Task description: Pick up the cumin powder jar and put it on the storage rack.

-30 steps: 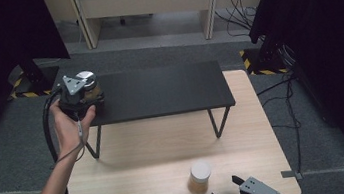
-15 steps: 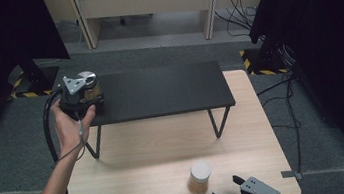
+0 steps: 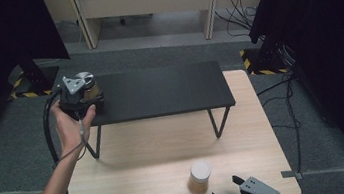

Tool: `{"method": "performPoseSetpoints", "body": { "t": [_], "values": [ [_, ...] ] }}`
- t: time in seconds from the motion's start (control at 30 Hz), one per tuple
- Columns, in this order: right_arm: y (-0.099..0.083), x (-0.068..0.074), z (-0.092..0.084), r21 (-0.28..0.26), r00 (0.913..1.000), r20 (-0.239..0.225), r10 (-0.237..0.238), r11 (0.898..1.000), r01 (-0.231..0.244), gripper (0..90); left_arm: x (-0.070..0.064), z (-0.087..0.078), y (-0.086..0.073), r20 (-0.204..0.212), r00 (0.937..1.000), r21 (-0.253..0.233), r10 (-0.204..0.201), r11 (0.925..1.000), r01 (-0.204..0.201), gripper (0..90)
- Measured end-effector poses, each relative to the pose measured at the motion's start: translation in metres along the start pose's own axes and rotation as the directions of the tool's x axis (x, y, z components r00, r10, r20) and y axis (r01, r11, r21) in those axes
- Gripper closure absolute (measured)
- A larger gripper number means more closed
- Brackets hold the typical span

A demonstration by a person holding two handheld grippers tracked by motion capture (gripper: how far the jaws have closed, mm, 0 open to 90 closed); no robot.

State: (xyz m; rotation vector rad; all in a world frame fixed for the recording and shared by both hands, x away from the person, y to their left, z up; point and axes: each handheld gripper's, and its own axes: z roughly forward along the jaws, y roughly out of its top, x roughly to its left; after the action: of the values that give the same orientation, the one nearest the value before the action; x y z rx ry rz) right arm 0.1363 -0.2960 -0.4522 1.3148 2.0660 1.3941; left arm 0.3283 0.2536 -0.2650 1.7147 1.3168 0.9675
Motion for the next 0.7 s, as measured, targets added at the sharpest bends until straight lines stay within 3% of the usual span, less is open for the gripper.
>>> {"method": "performPoseSetpoints", "body": {
  "t": [0.53,0.7],
  "values": [
    [0.0004,0.0005,-0.0016,-0.005,1.0,0.003,-0.003,1.0,0.003,1.7,-0.0028,-0.0017,-0.0002,-0.001,1.0,-0.008,0.005,1.0,-0.005,19.7],
    [0.0007,0.0008,-0.0023,-0.007,1.0,0.005,-0.004,1.0,0.004,1.7,-0.0028,-0.0031,0.0009,-0.003,1.0,-0.005,-0.008,1.0,0.008,12.7]
  ]
}}
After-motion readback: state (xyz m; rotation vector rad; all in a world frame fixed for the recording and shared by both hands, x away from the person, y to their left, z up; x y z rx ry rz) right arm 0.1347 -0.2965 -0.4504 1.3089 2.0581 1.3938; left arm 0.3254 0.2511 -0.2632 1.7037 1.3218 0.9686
